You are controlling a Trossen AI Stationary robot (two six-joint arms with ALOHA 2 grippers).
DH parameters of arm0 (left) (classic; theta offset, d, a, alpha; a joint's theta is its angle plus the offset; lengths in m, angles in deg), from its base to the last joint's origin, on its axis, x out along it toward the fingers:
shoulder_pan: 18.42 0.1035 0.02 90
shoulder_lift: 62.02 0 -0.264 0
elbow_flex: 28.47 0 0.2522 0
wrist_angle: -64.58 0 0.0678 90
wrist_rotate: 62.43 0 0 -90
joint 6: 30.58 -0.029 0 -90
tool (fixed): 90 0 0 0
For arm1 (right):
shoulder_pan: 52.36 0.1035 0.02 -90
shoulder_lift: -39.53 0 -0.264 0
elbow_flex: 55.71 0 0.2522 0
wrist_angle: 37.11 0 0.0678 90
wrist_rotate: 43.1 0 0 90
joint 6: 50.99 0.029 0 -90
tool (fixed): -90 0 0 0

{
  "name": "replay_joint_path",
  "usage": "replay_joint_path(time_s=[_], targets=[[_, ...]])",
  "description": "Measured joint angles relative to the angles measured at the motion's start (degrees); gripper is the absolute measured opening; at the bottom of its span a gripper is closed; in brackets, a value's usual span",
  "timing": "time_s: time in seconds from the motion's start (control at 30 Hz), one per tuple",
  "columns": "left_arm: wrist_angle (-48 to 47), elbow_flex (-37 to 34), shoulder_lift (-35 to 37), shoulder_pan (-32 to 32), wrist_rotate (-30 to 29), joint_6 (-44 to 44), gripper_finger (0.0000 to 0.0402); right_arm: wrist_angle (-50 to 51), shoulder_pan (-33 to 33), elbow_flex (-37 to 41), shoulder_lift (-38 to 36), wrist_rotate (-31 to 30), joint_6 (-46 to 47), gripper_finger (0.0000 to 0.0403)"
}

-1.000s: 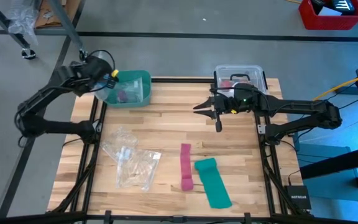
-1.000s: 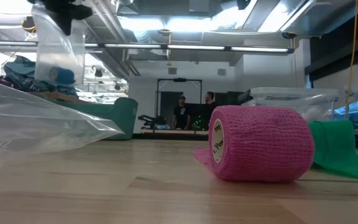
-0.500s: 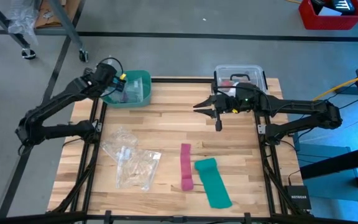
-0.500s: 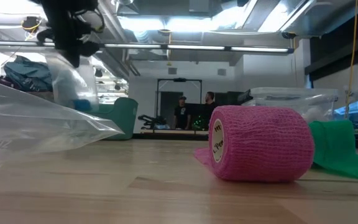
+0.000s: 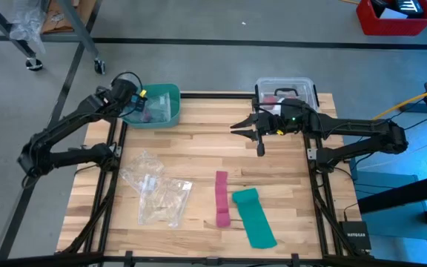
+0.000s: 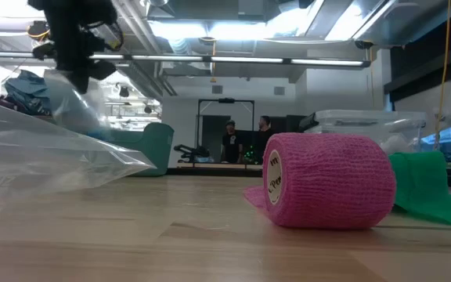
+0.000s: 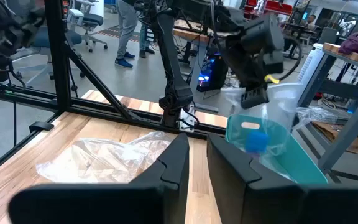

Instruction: Roll bandage

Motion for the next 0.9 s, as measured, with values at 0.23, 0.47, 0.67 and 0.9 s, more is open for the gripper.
replay_joint_path(time_s=[0.23,0.47,0.67,0.9], targets=[[1.26,-5.85,0.07,2.75,1.63,1.93,0.0,-0.01,0.0,0.0,0.0,0.0,0.0,0.0062],[1.18,-10.27,0.07,5.51,1.64,3.15,0.0,-0.02,0.0,0.0,0.0,0.0,0.0,0.0062],[2.86,-10.36,0.07,5.83,0.1,1.21,0.0015,-0.02,0.0,0.0,0.0,0.0,0.0,0.0062],[4.07,-10.36,0.04,5.83,-3.24,-2.32,0.0102,-0.04,0.0,0.0,0.0,0.0,0.0,0.0062]])
